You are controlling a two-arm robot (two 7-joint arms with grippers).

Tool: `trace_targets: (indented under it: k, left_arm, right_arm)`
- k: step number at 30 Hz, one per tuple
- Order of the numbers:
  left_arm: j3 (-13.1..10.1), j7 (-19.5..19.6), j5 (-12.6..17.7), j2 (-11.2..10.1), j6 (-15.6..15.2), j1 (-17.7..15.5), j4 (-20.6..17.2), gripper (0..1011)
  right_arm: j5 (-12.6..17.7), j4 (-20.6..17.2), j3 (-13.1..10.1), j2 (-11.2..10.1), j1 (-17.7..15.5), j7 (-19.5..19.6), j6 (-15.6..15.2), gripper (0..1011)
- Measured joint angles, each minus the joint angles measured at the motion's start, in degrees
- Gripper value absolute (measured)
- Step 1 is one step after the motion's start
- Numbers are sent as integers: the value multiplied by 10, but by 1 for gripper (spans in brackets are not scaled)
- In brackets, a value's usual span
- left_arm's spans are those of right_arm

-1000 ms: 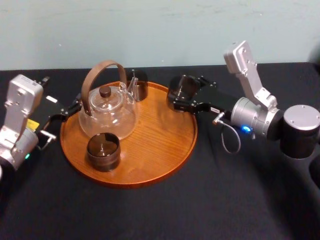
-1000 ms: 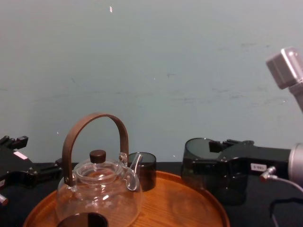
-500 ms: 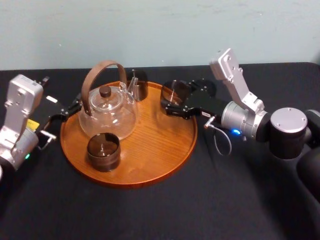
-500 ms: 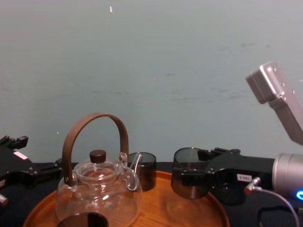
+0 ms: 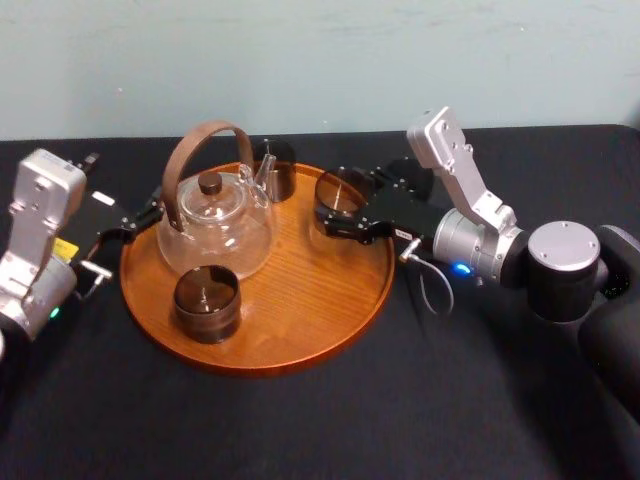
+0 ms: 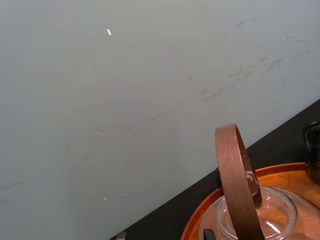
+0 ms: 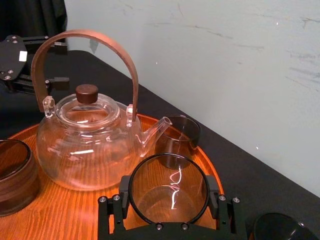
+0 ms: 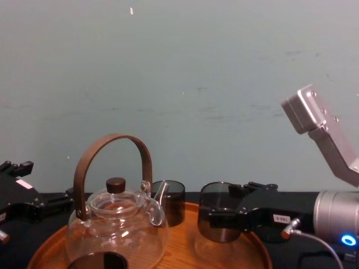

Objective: Pick up the glass from the table and place it on the tray.

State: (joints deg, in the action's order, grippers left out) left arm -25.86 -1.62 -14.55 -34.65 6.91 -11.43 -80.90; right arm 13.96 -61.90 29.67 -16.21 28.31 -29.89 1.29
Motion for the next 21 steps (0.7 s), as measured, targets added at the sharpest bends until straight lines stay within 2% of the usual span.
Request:
trace_targets:
  k: [12,21]
  left_arm:
    - [0,0,0,0,0,0,0,1001]
    - [0,0,0,0,0,0,0,1001]
  right_arm:
    - [-12,31,2,14,7,-7,5,904]
    - [-15,39,1,18,8,-10,5,905]
